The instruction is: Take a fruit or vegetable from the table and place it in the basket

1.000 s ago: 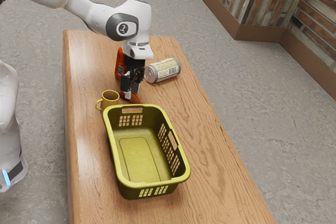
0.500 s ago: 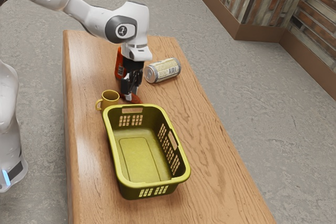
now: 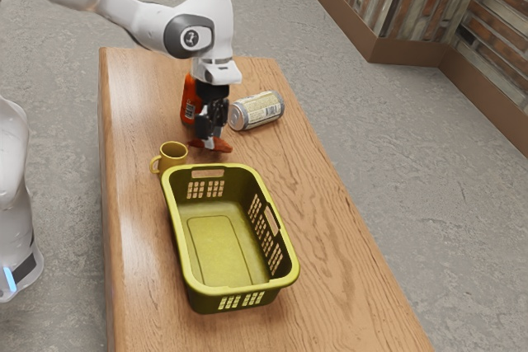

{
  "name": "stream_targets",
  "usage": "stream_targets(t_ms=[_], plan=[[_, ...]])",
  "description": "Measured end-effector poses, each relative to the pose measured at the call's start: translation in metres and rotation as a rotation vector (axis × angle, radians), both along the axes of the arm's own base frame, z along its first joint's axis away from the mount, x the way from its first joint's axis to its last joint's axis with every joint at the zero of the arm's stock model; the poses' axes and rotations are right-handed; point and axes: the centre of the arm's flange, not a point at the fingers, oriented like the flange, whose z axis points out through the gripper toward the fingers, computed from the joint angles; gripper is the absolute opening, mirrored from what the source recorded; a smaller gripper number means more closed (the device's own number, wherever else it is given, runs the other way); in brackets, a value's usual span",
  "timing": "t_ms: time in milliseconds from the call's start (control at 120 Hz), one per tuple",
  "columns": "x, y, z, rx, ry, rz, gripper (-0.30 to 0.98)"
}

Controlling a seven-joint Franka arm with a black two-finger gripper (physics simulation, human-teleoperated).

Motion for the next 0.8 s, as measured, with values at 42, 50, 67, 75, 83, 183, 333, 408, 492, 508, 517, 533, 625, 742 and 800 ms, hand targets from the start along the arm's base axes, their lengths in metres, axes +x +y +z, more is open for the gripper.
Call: stream_targets(t_ms=[42,50,67,75,83,183,333,408,492,508,517,533,625,742,800], plan=[[0.001,0.000,0.008,0.003,-0.018,-0.001,0.16],[0.001,0.000,0.010,0.004,-0.022,-0.001,0.17],[0.002,0.000,0.014,0.006,-0.031,-0.001,0.17],[0.002,0.000,0.016,0.007,-0.036,-0.002,0.17],[0.003,0.000,0.018,0.008,-0.040,-0.002,0.17],[0.008,-0.006,0.044,0.022,-0.094,-0.019,0.17],[0.030,-0.052,0.102,0.072,-0.201,-0.111,0.17],[0.031,-0.090,0.123,0.071,-0.245,-0.177,0.17],[0.028,-0.127,0.136,0.057,-0.267,-0.238,0.17],[0.027,-0.134,0.137,0.055,-0.268,-0.247,0.17],[0.027,-0.137,0.137,0.054,-0.269,-0.251,0.18],[0.026,-0.143,0.138,0.052,-0.269,-0.259,0.18],[0.020,-0.181,0.144,0.045,-0.273,-0.310,0.18],[0.001,-0.225,0.155,0.024,-0.287,-0.359,0.18],[-0.013,-0.234,0.157,0.015,-0.287,-0.358,0.18]])
